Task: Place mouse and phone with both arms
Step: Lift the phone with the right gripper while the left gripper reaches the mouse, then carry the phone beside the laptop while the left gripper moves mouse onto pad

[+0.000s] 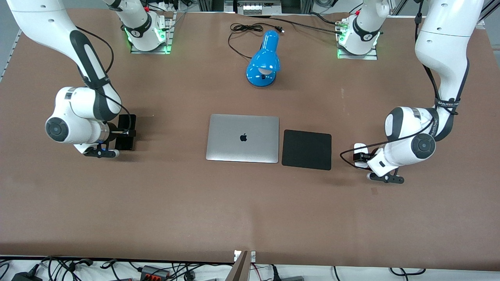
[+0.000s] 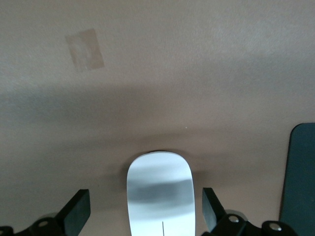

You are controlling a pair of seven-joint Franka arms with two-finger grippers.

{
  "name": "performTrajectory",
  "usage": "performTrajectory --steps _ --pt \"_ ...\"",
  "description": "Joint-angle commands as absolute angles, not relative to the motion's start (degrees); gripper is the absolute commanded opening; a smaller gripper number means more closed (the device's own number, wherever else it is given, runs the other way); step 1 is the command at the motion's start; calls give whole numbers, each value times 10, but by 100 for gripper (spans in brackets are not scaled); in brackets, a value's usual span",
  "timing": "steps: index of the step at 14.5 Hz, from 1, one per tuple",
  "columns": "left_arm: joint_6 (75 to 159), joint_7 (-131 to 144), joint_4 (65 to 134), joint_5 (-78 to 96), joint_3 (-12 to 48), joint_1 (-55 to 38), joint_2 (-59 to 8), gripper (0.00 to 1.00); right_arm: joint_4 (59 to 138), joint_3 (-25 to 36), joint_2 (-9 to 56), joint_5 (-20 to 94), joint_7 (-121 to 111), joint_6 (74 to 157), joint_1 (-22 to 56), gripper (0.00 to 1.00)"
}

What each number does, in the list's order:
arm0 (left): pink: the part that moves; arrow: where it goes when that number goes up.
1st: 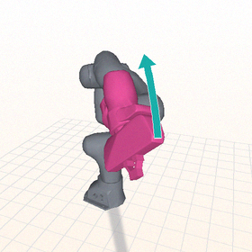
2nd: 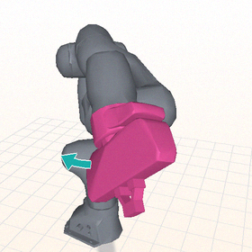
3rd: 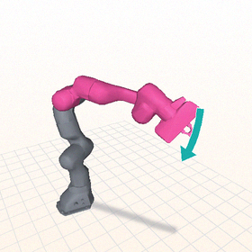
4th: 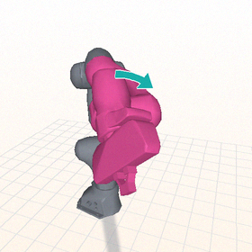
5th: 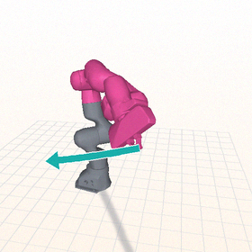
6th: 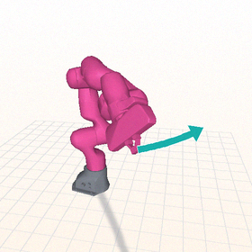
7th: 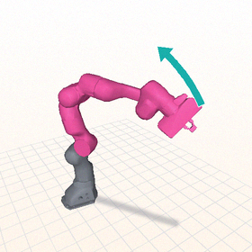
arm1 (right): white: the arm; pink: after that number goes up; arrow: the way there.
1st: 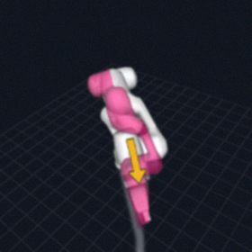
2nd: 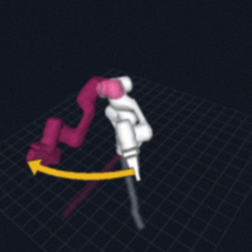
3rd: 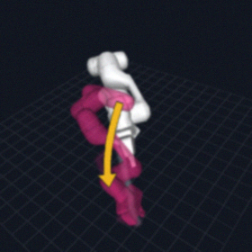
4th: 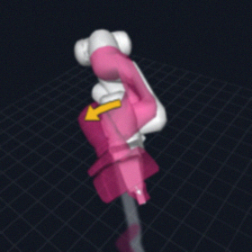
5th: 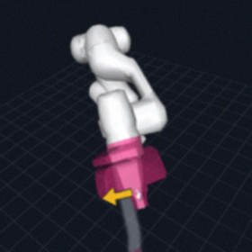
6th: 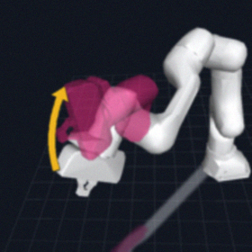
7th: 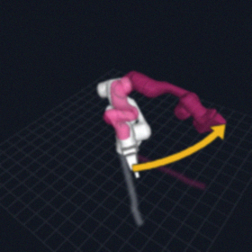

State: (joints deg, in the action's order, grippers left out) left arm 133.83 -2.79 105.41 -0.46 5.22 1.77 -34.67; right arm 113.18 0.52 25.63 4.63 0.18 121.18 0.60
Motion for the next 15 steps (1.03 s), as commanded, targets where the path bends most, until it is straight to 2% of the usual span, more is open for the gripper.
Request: performTrajectory --steps 1,8,12,15 --pt "1353 -30 1091 -18 54 18 -322 100 1113 -23 252 64 41 1193 12 35" --pt "1354 -17 1104 -18 64 18 -323 100 1109 -26 261 66 202 1206 105 35" --pt "1356 -14 1107 -18 69 18 -323 100 1109 -26 278 66 264 1240 147 35" --pt "1356 -16 1107 -18 69 18 -324 94 1109 -26 292 65 316 1260 168 35"
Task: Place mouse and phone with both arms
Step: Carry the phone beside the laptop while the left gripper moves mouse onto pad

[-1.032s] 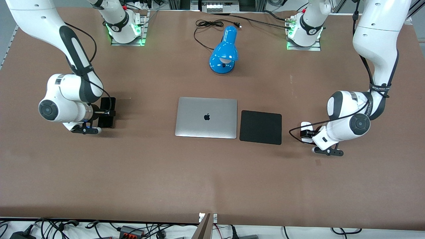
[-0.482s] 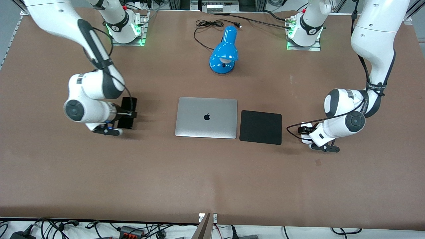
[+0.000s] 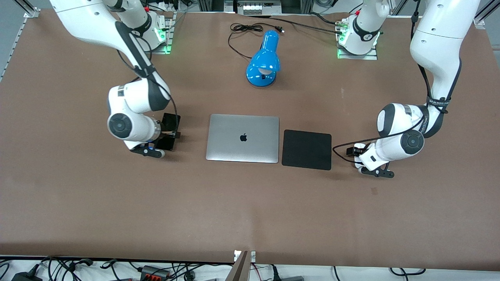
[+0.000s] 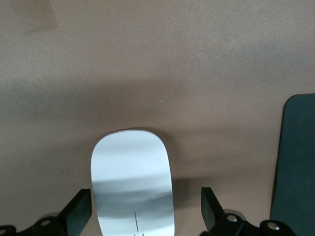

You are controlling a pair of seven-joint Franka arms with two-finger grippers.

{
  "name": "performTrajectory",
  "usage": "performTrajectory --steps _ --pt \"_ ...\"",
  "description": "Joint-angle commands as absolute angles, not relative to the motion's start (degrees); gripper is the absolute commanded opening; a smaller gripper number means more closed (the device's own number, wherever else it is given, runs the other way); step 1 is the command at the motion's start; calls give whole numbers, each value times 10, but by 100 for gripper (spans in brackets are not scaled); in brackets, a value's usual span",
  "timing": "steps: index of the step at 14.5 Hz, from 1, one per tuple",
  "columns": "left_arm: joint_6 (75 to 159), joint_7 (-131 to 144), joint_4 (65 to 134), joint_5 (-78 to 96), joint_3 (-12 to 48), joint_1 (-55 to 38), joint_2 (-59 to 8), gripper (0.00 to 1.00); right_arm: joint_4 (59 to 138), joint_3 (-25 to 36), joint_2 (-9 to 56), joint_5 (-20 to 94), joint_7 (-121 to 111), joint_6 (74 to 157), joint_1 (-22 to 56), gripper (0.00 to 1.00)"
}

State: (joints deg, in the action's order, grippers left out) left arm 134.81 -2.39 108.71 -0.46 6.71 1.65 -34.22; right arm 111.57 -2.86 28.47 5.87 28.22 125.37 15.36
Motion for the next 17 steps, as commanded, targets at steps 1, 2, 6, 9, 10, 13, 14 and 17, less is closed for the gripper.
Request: performTrajectory --steps 1,2,6,9,10,13,14,17 --pt "1356 -16 1107 -18 69 18 -324 89 1109 -26 294 66 320 1264 173 35" --pt "1356 -16 1107 -18 69 18 -324 82 1109 -26 299 66 321 1266 177 35" --pt "1356 -17 1106 -19 69 19 -325 48 1093 -26 322 66 324 1278 197 35" --pt "1348 -13 1096 -19 69 20 -322 35 1085 -26 331 108 323 1279 197 36" --pt "1347 -11 1088 -19 69 18 -320 34 1081 -26 335 109 323 1279 199 36" --pt "1287 5 1038 -18 91 16 -322 34 1077 -26 339 109 323 1279 202 36" --pt "1248 20 1019 -18 100 7 -322 34 1077 -26 341 109 323 1280 202 36" --pt "1223 103 988 -19 106 -62 -328 33 1077 -26 344 110 323 1285 214 50"
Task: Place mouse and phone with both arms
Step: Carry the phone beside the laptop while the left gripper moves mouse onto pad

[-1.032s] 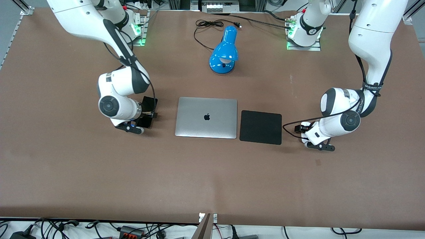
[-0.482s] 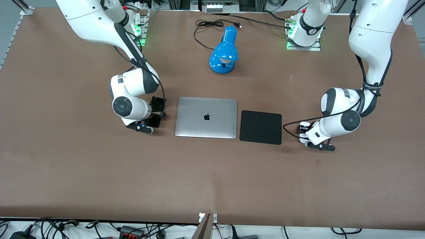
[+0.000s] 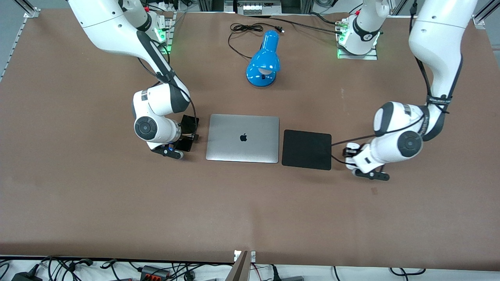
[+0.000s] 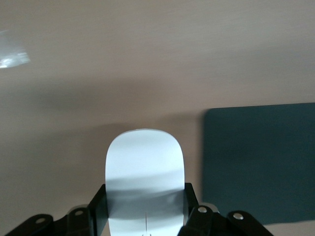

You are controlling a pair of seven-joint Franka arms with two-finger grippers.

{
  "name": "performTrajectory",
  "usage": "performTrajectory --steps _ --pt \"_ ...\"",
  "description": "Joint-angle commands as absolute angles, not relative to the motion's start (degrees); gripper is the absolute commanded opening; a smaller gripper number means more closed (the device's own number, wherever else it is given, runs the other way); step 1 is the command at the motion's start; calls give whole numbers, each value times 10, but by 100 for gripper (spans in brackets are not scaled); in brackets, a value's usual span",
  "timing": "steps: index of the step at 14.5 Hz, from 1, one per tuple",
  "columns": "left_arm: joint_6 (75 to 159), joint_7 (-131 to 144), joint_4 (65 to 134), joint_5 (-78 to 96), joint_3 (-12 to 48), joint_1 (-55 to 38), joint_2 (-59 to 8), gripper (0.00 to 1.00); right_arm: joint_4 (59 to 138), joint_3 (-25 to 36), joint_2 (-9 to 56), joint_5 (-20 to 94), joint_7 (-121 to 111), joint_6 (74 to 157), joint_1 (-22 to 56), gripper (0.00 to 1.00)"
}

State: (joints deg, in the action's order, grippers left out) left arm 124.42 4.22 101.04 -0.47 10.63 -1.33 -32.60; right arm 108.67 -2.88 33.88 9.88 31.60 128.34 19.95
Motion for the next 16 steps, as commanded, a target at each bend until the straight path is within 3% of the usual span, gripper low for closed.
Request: performTrajectory --steps 1,8,15,16 --pt "1223 120 972 -19 106 -81 -341 32 1077 -26 344 110 324 1286 214 100" --pt "1230 170 936 -19 106 -141 -391 32 1063 -19 277 108 316 1230 198 100" --pt "1230 171 936 -22 106 -146 -418 35 932 -18 245 98 285 1080 150 100" --pt "1230 171 936 -21 106 -149 -418 39 919 -18 241 91 265 1065 138 100"
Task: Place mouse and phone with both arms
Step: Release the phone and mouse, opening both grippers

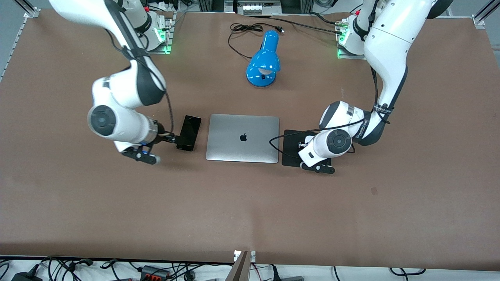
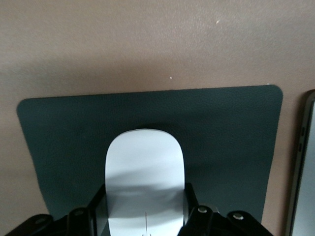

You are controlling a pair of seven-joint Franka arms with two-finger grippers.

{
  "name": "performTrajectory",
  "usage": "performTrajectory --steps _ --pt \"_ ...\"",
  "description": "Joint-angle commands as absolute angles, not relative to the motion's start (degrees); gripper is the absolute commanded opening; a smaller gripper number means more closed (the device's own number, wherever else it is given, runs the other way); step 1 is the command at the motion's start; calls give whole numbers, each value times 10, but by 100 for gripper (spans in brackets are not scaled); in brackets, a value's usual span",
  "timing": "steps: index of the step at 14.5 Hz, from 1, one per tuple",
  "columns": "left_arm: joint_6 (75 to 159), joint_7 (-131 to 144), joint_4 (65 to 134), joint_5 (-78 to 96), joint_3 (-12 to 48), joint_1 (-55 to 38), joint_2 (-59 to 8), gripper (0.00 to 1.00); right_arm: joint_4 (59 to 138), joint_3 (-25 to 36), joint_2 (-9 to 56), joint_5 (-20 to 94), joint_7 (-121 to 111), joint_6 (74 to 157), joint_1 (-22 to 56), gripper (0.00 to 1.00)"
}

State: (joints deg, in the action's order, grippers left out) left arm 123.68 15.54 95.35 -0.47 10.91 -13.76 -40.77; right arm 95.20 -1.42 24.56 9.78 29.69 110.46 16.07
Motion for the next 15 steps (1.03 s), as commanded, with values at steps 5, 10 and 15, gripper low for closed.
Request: performTrajectory --steps 5,10,15 --pt "1223 171 934 -21 106 -149 -411 100 843 -18 219 5 191 985 98 100" --pt "1017 168 819 -18 100 -128 -376 100 750 -12 214 2 120 904 36 100" --pt "934 163 771 -14 108 -13 -331 100 733 5 186 -2 18 903 5 100"
